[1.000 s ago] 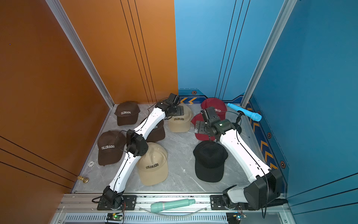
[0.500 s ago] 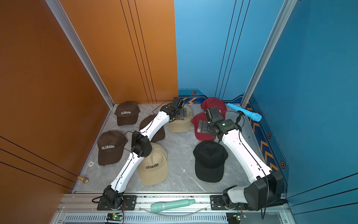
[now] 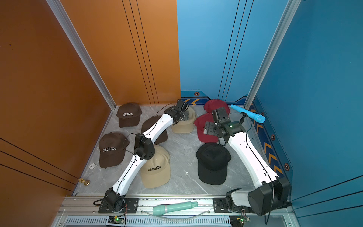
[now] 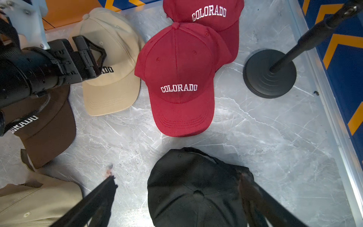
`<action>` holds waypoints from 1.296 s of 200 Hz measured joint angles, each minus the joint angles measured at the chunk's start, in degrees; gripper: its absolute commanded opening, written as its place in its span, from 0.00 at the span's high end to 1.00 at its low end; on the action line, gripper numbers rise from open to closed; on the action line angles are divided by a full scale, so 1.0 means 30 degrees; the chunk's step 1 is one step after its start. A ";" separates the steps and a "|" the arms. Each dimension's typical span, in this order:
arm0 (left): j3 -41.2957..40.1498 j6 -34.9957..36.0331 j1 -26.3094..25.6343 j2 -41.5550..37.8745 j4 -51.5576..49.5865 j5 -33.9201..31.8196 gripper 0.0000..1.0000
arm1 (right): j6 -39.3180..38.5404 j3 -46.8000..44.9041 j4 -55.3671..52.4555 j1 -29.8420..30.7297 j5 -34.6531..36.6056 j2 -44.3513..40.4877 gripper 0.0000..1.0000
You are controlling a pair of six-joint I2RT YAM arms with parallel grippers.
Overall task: Stack the baseball caps by color
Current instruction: Pick up the baseball cap from the center of the board.
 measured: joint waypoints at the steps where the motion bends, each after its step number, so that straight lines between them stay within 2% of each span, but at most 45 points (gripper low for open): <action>1: -0.0007 -0.0022 0.0000 0.0000 0.0007 -0.0007 0.23 | 0.0000 0.0000 -0.0022 -0.0007 0.0000 -0.0015 0.00; 29: -0.0240 -0.0044 0.0000 0.0036 0.0080 0.0087 0.37 | 0.0007 0.0000 -0.0233 -0.0197 0.0015 -0.0576 0.00; 52: -0.0262 -0.0015 -0.0007 0.0058 0.0073 0.0204 0.60 | 0.0007 -0.0007 -0.0240 -0.0284 0.0051 -0.0867 0.00; 106: -0.0437 0.0146 -0.0015 0.0058 0.0073 0.0313 1.00 | 0.0015 -0.0386 -0.0248 -0.0342 0.0058 -0.1195 0.00; 182: -0.0663 0.0058 -0.0022 -0.0058 0.0160 0.0372 1.00 | 0.0022 -0.0758 -0.0240 -0.0393 0.0051 -0.1821 0.00; 209: -0.1596 0.0058 -0.0058 -0.1035 -0.0095 0.0408 1.00 | 0.0095 -0.1071 -0.0204 -0.0393 0.0000 -0.2251 0.00; 259: -0.1661 0.0066 -0.0160 -0.3424 -0.0401 0.0401 1.00 | 0.0532 -0.2477 0.0022 -0.0393 -0.0189 -0.3177 0.00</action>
